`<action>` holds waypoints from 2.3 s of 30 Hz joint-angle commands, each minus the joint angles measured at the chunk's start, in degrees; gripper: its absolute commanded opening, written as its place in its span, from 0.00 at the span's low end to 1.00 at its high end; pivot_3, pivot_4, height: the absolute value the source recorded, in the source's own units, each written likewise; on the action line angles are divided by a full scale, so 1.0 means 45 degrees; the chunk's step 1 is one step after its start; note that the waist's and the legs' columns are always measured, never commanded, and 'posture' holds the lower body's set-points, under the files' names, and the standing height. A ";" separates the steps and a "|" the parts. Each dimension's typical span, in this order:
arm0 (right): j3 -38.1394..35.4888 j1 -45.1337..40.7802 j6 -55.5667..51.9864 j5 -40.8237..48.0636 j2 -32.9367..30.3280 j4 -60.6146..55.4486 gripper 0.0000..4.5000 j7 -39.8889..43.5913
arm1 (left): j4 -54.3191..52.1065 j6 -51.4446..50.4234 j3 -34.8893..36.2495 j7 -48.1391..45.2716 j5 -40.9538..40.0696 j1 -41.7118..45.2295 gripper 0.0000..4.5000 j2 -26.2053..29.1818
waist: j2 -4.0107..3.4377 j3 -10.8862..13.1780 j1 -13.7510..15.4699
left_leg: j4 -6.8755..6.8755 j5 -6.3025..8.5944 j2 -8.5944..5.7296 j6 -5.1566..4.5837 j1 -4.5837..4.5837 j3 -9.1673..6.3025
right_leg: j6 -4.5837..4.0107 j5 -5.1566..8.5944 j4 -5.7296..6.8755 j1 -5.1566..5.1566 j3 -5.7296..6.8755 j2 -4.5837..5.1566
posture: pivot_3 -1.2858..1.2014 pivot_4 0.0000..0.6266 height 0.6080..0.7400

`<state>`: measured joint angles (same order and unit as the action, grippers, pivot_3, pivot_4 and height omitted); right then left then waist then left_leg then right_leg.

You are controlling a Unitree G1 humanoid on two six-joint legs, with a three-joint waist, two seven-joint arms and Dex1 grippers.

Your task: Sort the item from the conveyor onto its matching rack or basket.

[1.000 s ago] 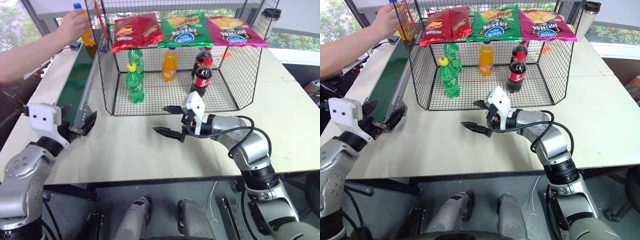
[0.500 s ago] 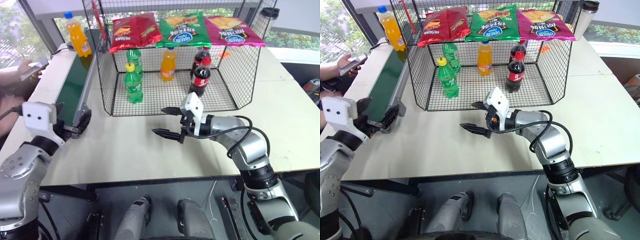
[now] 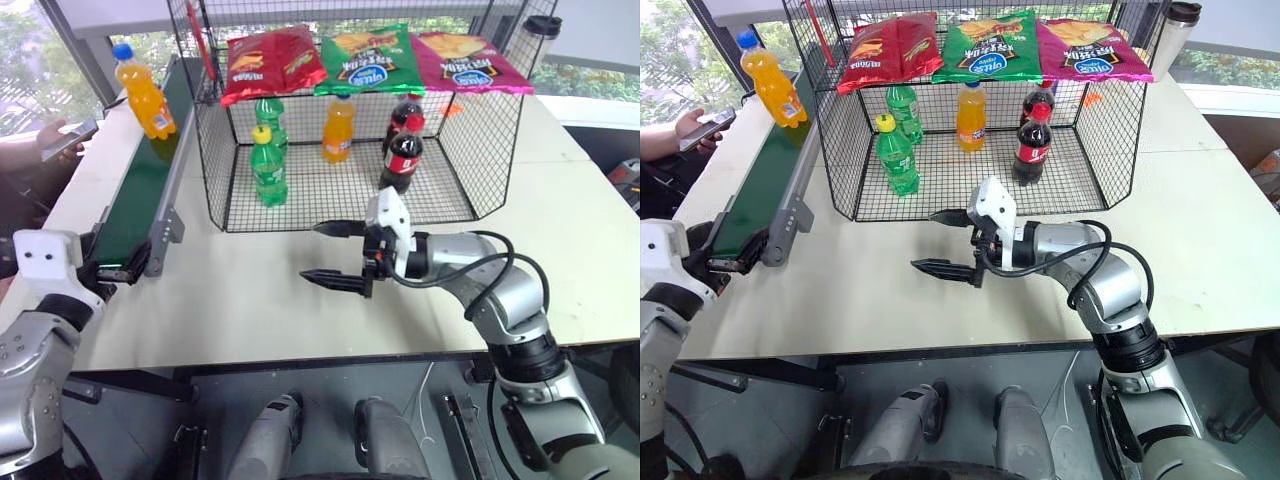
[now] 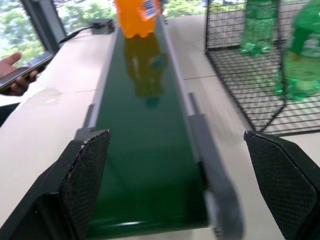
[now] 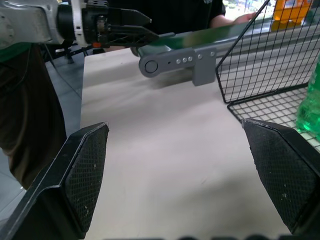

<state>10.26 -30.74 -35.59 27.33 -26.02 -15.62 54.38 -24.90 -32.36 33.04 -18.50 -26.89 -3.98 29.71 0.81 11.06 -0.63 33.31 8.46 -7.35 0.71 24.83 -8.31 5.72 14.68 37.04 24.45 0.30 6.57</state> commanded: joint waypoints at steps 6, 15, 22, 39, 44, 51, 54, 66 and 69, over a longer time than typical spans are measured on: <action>-0.0125 -0.0004 -0.0069 0.0325 -0.0120 -0.0934 0.98 -0.0065 | 0.0243 0.0436 0.0495 0.0233 -0.0051 0.0274 1.00 0.0131 | 0.0000 0.0000 -0.0002 | -0.0002 0.0001 0.0001 0.0001 0.0000 0.0001 | 0.0000 0.0000 0.0000 0.0000 0.0000 0.0000 | 0.52 0.24 0.99; -0.0200 0.0059 -0.0248 0.0359 -0.0178 -0.1035 0.98 -0.0205 | 0.0929 0.0494 0.0563 0.0463 -0.0015 0.0800 1.00 0.0255 | 0.0001 0.0000 0.0000 | -0.0003 0.0001 0.0002 0.0000 0.0000 0.0004 | 0.0001 0.0000 0.0000 0.0002 0.0000 0.0001 | 0.52 0.24 0.99; -0.0228 0.0211 -0.0197 0.0369 -0.0368 -0.1030 0.98 -0.0235 | 0.1214 0.0624 0.0471 0.0578 0.0088 0.1044 1.00 0.0265 | 0.0001 -0.0001 0.0001 | -0.0003 0.0001 0.0002 -0.0001 0.0000 0.0005 | 0.0001 0.0000 -0.0002 0.0003 0.0000 0.0001 | 0.52 0.24 0.99; -0.0169 0.0446 -0.0038 0.0214 -0.0553 -0.1029 0.98 -0.0323 | 0.1837 0.0917 0.0001 0.0584 0.0444 0.1644 1.00 0.0359 | 0.0003 -0.0001 0.0000 | -0.0004 0.0001 0.0003 -0.0001 0.0000 0.0007 | 0.0002 -0.0001 -0.0002 0.0003 0.0000 0.0001 | 0.52 0.24 0.99; -0.0148 0.0461 0.0031 0.0119 -0.0564 -0.0943 0.99 -0.0367 | 0.2059 0.1240 -0.0419 -0.0367 0.0474 0.1215 0.94 0.0465 | 0.0003 -0.0001 -0.0009 | -0.0004 0.0001 0.0003 -0.0001 0.0000 0.0008 | 0.0002 -0.0001 -0.0002 0.0003 0.0000 0.0000 | 0.52 0.24 0.99; -0.0152 0.0464 0.0056 0.0088 -0.0638 -0.0893 1.00 -0.0382 | 0.1728 0.0801 0.0199 -0.1312 -0.1107 0.1443 0.66 0.0641 | 0.0007 -0.0003 0.0076 | -0.0004 0.0002 0.0003 -0.0002 0.0000 0.0011 | 0.0000 0.0000 -0.0003 0.0000 -0.0001 0.0004 | 0.52 0.24 0.99; -0.0166 0.0504 -0.0011 0.0120 -0.0669 -0.1012 1.00 -0.0424 | 0.1698 0.0349 0.0407 -0.1629 -0.1661 0.1736 0.66 0.1197 | 0.0017 -0.0001 0.0045 | -0.0004 0.0002 0.0006 -0.0002 0.0000 0.0010 | 0.0002 0.0002 -0.0002 0.0001 0.0000 0.0004 | 0.52 0.24 0.99; -0.0613 0.0246 -0.0361 0.0684 -0.0411 -0.1021 1.00 -0.0927 | 0.0882 0.0304 -0.4719 -0.5329 -0.1413 0.3199 0.66 0.2475 | 0.0024 0.0002 -0.0009 | -0.0011 0.0006 0.0002 -0.0010 0.0002 0.0034 | -0.0002 -0.0003 -0.0029 -0.0003 -0.0002 0.0019 | 0.52 0.24 0.99; -0.1041 -0.0160 -0.0756 0.1035 -0.0179 -0.0917 1.00 -0.1399 | 0.1328 0.1476 -0.7024 -0.6290 -0.0135 0.3817 0.66 0.2056 | 0.0020 0.0004 -0.0051 | -0.0025 0.0012 0.0006 -0.0019 0.0002 0.0051 | -0.0004 -0.0004 -0.0028 0.0013 -0.0008 0.0023 | 0.52 0.24 0.99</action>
<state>8.20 -28.70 -38.47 30.02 -27.45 -17.91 49.34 -18.11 -30.90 5.79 -43.75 -30.89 10.52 39.59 0.90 11.08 -0.86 33.18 8.51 -7.32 0.62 24.84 -8.08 5.70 14.66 36.92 24.53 0.26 6.67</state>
